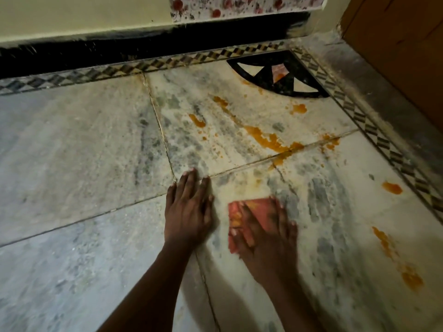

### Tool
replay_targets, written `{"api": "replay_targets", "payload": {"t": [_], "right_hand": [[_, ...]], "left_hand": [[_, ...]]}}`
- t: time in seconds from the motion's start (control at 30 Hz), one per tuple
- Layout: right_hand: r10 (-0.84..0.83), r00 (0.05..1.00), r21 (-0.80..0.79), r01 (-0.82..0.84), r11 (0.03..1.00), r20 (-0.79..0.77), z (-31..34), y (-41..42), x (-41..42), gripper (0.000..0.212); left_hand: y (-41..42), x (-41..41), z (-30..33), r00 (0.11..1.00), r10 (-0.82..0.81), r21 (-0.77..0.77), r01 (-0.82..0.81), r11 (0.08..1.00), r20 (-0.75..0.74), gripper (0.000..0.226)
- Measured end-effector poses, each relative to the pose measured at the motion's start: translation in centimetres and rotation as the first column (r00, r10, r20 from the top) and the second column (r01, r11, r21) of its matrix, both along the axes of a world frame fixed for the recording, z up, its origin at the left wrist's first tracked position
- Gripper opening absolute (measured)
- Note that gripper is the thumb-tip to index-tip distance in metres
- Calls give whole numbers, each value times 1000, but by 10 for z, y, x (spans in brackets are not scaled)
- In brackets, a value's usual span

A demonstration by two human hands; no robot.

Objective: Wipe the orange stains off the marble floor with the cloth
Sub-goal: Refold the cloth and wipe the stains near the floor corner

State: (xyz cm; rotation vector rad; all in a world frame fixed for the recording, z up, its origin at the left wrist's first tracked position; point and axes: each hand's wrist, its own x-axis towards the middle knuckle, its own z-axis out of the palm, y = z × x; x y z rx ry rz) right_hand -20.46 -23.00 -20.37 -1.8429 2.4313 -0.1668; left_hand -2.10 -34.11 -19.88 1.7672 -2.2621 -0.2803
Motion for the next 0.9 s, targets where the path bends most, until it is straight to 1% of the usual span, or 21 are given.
{"api": "replay_targets", "payload": {"t": [0.03,0.07,0.13,0.17,0.2,0.23,0.3,0.37,0.4,0.43,0.5,0.53,0.6,0.63,0.67,0.7,0.73,0.8,0.83,0.87,0.9], "right_hand": [[-71,998,17,71,997,-4,-2,3,-15,69],[-186,983,15,186,983,-3,-4,-4,-27,72],[-417,908,24,416,909,46,-3,-45,-37,74],[-487,867,57,483,874,108,-3,-73,-36,73],[-493,857,102,483,870,150,-1,-98,-30,73],[-446,880,134,428,894,163,1,-117,-20,72],[-217,968,93,207,974,124,0,-120,3,71],[-42,998,-8,42,999,52,1,-75,17,69],[-8,999,-37,9,999,32,1,-48,17,69],[-7,999,-26,8,1000,32,0,-24,9,70],[-151,988,-5,151,989,15,-3,-7,-16,75],[-264,964,-22,264,964,6,-7,-17,-28,76],[-472,879,-56,475,878,61,-9,-58,-36,76],[-515,849,-7,519,855,118,-6,-87,-35,76],[-497,853,63,493,868,162,-3,-113,-28,75],[-440,881,127,423,897,173,-1,-133,-21,75],[-351,922,142,330,933,164,-2,-142,-15,73],[-127,985,61,120,991,113,-2,-132,-6,70],[-42,995,8,41,999,95,-2,-117,-3,70],[18,997,-26,-16,1000,79,-3,-99,-3,70],[55,996,-21,-53,998,72,-3,-84,-6,72]], "left_hand": [[0,0,-1,1000,-2,1,2,1000,3,60],[0,1,-2,1000,-4,-1,4,1000,4,60],[0,0,-3,1000,-5,-1,5,1000,1,59],[-1,0,-4,1000,-6,-2,6,1000,2,59],[-1,0,-5,1000,-3,-7,3,1000,4,58],[-2,0,-6,1000,-3,-18,4,1000,9,59],[-2,1,-6,1000,8,-34,-7,999,21,60],[-1,0,-3,999,43,-46,-42,998,28,63],[-1,-1,-2,997,71,-47,-69,996,28,64],[-1,-2,-1,996,91,-47,-90,995,23,64],[0,-2,-2,995,104,-52,-104,993,6,65],[-1,-2,-4,994,107,-56,-107,993,1,65],[-1,-1,-7,996,94,-41,-95,995,-8,65],[-1,-1,-7,996,92,-34,-93,995,-19,65],[0,0,-7,995,98,-34,-99,995,-22,65],[-1,-1,-7,995,101,-36,-102,994,-24,65],[-1,-3,-6,995,100,-35,-101,994,-23,65],[0,-3,-5,995,99,-29,-99,995,-20,65],[0,-3,-5,995,100,-25,-100,995,-15,65],[-1,-3,-5,995,98,-25,-98,995,-15,65],[-2,-4,-4,995,101,-24,-101,995,-17,64]]}}
